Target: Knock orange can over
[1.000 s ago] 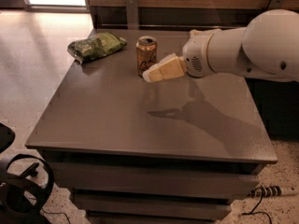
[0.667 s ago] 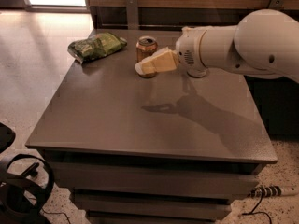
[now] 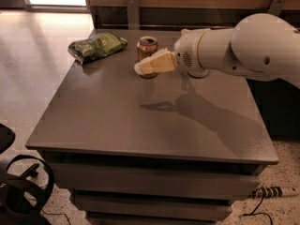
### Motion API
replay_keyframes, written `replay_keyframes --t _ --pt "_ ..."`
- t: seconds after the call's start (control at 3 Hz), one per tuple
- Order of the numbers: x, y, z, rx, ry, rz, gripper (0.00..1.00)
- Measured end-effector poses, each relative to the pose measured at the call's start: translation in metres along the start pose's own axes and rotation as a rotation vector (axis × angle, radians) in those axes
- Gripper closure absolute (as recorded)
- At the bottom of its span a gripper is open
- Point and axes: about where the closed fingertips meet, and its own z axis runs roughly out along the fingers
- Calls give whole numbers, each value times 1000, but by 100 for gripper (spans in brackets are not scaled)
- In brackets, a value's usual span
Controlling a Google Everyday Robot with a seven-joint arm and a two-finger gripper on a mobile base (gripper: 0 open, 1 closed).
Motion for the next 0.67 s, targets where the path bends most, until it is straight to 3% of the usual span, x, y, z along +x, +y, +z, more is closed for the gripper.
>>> replay_keyframes --t 0.67 --pt "19 -8 25 -7 -32 54 0"
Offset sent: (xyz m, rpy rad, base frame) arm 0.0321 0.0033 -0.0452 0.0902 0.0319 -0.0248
